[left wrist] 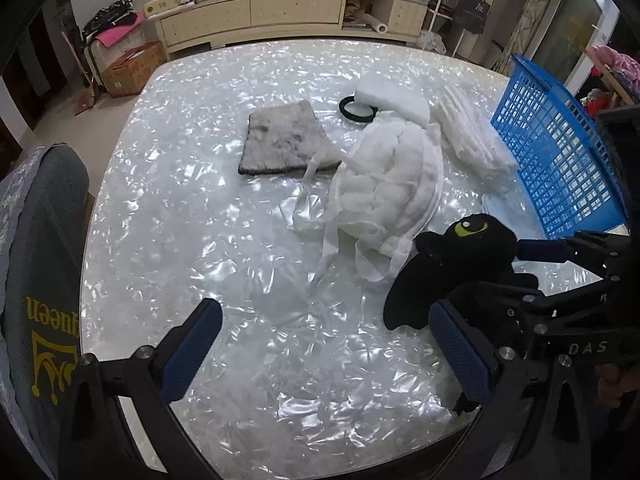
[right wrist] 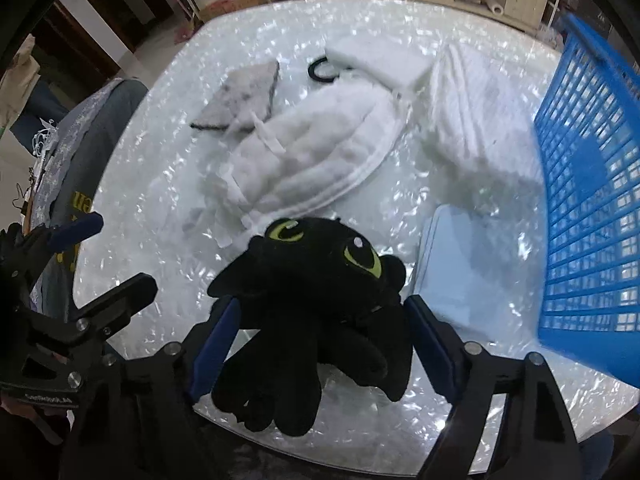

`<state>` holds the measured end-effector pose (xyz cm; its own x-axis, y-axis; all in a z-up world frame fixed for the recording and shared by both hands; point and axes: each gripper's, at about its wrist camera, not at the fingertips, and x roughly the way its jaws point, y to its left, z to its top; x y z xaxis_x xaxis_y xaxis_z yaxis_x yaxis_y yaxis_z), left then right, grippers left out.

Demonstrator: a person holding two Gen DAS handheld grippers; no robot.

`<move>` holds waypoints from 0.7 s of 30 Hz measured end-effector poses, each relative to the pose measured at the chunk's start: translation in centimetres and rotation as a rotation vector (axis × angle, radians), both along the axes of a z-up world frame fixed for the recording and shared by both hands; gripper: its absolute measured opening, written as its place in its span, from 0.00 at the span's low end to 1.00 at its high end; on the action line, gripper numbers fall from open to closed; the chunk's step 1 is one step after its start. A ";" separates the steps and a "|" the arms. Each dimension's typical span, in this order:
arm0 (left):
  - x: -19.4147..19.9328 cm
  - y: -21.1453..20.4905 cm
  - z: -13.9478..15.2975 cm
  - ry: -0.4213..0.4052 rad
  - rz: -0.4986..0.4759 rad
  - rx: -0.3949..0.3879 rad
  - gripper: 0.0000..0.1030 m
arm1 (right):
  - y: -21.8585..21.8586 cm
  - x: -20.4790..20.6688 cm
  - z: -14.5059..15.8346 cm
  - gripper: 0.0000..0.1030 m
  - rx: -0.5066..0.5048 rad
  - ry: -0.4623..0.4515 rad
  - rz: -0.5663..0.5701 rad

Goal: Organize soft objects
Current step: 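Reach the right gripper to the black plush dragon and grasp it, then carry the black plush dragon with the right gripper over the blue basket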

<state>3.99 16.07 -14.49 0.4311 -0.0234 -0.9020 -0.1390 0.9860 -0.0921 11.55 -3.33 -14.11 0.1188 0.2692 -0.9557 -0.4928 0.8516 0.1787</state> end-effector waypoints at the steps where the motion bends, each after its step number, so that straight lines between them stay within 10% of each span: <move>1: 0.1 0.1 -0.2 0.003 -0.003 -0.003 1.00 | 0.0 0.1 -0.4 0.74 0.000 0.007 -0.004; 21: 0.6 -0.6 -0.5 0.002 -0.067 -0.021 0.98 | -1.2 -0.2 -2.0 0.34 0.110 0.122 -0.023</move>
